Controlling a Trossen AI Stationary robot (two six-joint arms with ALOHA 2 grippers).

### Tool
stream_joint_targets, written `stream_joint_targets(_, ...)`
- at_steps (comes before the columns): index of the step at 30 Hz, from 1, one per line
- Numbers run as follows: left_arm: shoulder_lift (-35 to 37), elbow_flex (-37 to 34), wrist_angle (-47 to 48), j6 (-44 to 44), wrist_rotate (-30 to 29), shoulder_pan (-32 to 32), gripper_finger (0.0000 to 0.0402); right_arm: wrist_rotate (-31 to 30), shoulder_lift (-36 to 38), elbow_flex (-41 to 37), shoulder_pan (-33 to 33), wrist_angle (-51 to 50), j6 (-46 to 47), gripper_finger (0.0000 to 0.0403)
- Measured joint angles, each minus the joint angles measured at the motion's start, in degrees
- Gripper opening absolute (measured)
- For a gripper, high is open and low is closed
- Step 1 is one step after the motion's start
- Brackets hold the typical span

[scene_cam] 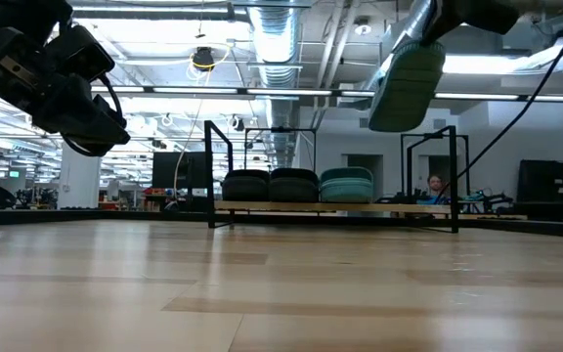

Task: Pick and place slides into the shelf
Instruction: Put the dark green slipper on the shelf

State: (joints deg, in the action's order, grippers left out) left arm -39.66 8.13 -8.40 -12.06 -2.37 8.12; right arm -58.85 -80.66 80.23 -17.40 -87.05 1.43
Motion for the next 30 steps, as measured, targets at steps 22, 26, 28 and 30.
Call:
stream_joint_targets(22,0.00,0.01,0.28,1.36,-0.02,0.00,0.0000,2.23,-0.33,-2.94,4.60,11.44,-5.08,0.0000)
stream_joint_targets(26,0.02,0.00,1.12,1.39,-0.02,-0.01,0.0000,2.52,-0.33,-6.63,6.72,12.97,-4.68,0.0000)
stream_joint_targets(28,0.02,0.00,1.71,1.38,-0.04,-0.01,0.0000,3.33,-0.33,-8.16,7.81,14.60,-5.00,0.0000)
stream_joint_targets(30,0.02,-0.01,1.83,1.40,-0.04,0.00,0.0000,3.45,-0.33,-9.90,8.71,16.65,-6.16,0.0000)
